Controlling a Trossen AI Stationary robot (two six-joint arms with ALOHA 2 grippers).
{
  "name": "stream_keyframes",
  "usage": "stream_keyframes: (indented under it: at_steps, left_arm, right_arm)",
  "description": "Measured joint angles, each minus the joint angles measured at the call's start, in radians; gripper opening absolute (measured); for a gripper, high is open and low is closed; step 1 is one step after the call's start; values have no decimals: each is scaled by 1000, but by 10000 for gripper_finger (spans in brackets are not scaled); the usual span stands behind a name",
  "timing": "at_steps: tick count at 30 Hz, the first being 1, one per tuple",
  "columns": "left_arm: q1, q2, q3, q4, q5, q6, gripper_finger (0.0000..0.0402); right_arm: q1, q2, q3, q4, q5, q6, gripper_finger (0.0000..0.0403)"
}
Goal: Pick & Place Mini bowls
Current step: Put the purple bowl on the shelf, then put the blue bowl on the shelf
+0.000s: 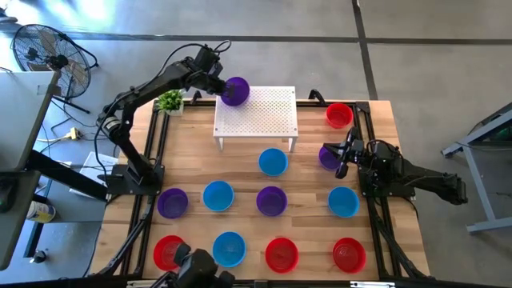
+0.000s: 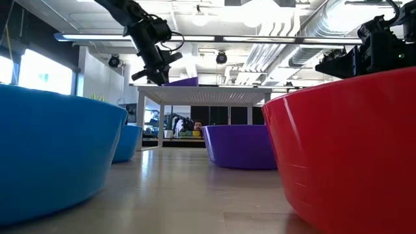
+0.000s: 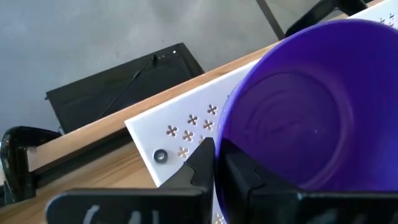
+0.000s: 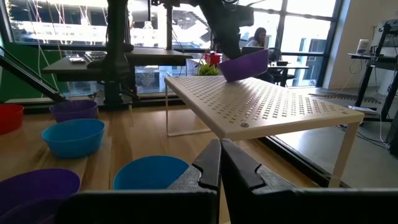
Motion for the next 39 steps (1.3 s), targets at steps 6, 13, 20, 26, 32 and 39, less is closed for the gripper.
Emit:
stream_keyframes:
  at_steps: [6, 13, 20, 26, 32, 39]
  left_arm:
    - [0, 2, -1, -4, 3, 0, 36]
    - [0, 1, -1, -1, 6, -1, 45]
    - [0, 0, 52, -60, 6, 19, 46]
    - [-43, -2, 139, -131, -5, 67, 46]
    - [-105, -17, 204, -161, -72, 128, 46]
    - [-161, -69, 208, -154, -275, 160, 24]
  right_arm:
    - [0, 0, 0, 0, 0, 0, 0]
    - [0, 0, 0, 0, 0, 0, 0]
    - [0, 0, 0, 0, 0, 0, 0]
    - [0, 0, 0, 0, 0, 0, 0]
    - [0, 0, 0, 0, 0, 0, 0]
    - [0, 0, 0, 0, 0, 0, 0]
